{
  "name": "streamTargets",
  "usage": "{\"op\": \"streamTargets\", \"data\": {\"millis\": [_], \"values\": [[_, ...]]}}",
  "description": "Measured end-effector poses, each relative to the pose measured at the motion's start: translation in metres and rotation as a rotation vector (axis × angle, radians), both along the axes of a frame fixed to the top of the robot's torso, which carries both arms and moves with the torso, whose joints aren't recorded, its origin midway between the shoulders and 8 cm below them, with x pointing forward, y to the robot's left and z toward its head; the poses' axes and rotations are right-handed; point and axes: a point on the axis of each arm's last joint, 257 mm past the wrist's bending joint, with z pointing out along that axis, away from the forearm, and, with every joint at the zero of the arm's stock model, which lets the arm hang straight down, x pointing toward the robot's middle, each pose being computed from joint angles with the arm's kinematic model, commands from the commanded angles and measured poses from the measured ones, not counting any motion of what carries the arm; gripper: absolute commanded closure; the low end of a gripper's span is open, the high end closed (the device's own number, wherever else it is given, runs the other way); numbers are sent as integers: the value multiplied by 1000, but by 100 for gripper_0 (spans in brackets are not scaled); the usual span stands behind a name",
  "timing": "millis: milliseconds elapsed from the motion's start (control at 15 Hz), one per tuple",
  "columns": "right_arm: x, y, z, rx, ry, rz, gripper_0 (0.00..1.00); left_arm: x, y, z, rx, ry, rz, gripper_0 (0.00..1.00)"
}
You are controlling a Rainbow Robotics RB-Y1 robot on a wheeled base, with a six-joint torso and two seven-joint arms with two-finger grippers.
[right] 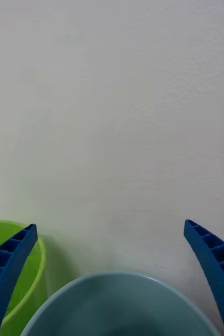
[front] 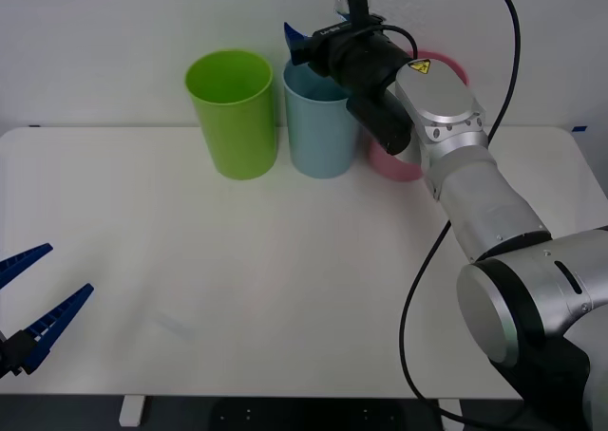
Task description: Grasp the object on the table and drop it into the matching bin: aluminum can to the light blue bin, PET bottle to the pink bin.
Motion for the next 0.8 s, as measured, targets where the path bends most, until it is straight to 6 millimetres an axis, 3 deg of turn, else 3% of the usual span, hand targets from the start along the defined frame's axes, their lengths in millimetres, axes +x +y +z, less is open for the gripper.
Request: {"op": "streamTargets", "data": {"millis": [600,800], "values": [[-8,-3,3,22,16,104,0,0,0,0,0,0,0,0],[-18,-21,9,35,-1,149,0,0,0,0,0,0,0,0]]}}
